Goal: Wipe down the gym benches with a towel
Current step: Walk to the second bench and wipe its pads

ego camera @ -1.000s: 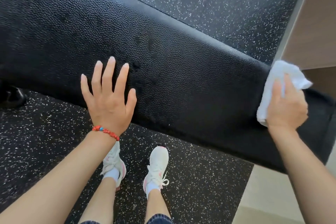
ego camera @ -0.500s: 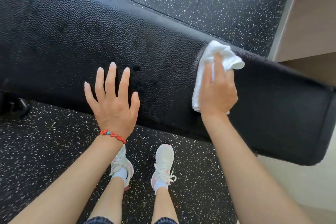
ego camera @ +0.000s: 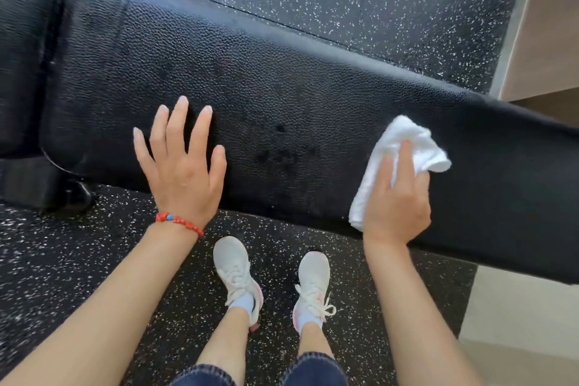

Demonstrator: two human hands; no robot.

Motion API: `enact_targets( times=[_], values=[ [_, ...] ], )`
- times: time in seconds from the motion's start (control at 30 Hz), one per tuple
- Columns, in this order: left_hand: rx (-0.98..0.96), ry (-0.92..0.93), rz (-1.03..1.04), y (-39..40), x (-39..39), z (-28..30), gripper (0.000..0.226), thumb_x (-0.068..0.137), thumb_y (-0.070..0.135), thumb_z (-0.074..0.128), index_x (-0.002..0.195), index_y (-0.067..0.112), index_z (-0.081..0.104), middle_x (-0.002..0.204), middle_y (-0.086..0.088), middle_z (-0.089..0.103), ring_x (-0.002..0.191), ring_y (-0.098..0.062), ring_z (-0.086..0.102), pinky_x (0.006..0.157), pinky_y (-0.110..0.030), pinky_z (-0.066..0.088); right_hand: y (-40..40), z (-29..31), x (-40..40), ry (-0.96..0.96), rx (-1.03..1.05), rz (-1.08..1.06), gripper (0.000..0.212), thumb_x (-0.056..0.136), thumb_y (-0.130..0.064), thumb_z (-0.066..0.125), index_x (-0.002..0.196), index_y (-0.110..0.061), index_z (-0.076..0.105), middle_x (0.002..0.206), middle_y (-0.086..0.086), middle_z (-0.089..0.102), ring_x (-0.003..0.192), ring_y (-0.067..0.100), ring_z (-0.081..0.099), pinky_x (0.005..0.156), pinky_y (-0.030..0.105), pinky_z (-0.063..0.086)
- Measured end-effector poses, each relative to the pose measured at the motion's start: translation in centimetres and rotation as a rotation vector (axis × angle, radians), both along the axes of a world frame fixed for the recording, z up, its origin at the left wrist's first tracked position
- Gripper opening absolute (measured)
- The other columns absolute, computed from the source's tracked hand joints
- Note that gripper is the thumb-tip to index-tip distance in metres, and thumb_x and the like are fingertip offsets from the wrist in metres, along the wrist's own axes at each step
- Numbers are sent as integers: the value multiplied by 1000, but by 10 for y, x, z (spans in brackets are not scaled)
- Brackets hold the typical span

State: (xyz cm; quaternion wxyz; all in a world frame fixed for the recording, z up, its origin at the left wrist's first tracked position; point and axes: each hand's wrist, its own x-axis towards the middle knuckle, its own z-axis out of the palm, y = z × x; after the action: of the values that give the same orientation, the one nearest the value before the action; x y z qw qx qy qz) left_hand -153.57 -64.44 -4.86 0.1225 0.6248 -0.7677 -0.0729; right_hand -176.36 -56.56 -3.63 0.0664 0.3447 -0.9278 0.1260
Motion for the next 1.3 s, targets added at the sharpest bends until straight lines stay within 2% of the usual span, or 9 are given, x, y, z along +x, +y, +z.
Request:
enact_targets(
  times=[0.13,0.3,0.43,0.57,0.87,0.97,1.03,1.2,1.3],
  values=[
    [6,-19,4,-5,8,-5,46,92,28,42,136,15,43,145,-15,38,134,-36,29,107,-61,15,-27,-4,69,153,57,336,23,92,-20,51,100,-12,72,58,9,57,43,20,51,36,25,38],
    [-4,-20,-9,-5,9,-7,46,93,29,41,136,16,43,144,-15,39,133,-36,30,106,-61,18,-50,-3,77,176,-27,680,28,87,-36,54,101,-19,72,57,3,56,44,16,50,40,27,40],
    [-2,-43,-10,-5,9,-9,47,92,30,42,137,17,42,145,-14,38,134,-34,29,107,-60,18,-113,-7,40,288,-60,566,22,81,-40,63,94,-25,73,55,2,57,41,15,51,35,22,35],
    [13,-55,-7,-6,9,-4,47,90,28,44,136,16,43,144,-14,39,133,-35,30,106,-60,19,-133,-4,39,247,-65,508,28,85,-39,52,98,-24,72,57,3,57,42,15,52,35,23,38],
    [95,3,-46,-13,30,18,46,91,25,41,131,5,49,140,-21,42,130,-40,35,104,-60,23,-59,-2,90,193,-48,1025,29,89,-32,53,107,-17,70,53,1,49,43,16,44,39,28,31],
    [83,-28,-8,-21,51,18,47,90,25,42,131,4,49,140,-22,41,129,-42,34,102,-62,23,-97,-3,71,339,-91,874,34,95,-21,39,100,-18,72,51,2,50,40,17,46,36,28,32],
    [64,-53,13,-32,67,17,46,90,23,44,132,5,48,141,-22,40,130,-42,33,102,-62,23,-126,-4,64,409,-87,706,24,91,-28,52,97,-20,73,51,2,53,39,16,48,34,26,33],
    [67,-60,-9,-54,94,10,48,89,23,45,135,6,46,142,-23,38,131,-43,32,102,-63,23,-119,-9,94,331,-64,491,23,85,-37,62,98,-22,73,55,2,55,43,15,49,39,25,38],
    [73,-39,-43,-57,98,5,49,90,25,43,136,7,44,142,-24,37,131,-44,31,101,-64,25,-94,-9,132,241,-28,518,24,85,-34,65,103,-19,71,56,2,53,45,15,46,40,26,38]
  ],
)
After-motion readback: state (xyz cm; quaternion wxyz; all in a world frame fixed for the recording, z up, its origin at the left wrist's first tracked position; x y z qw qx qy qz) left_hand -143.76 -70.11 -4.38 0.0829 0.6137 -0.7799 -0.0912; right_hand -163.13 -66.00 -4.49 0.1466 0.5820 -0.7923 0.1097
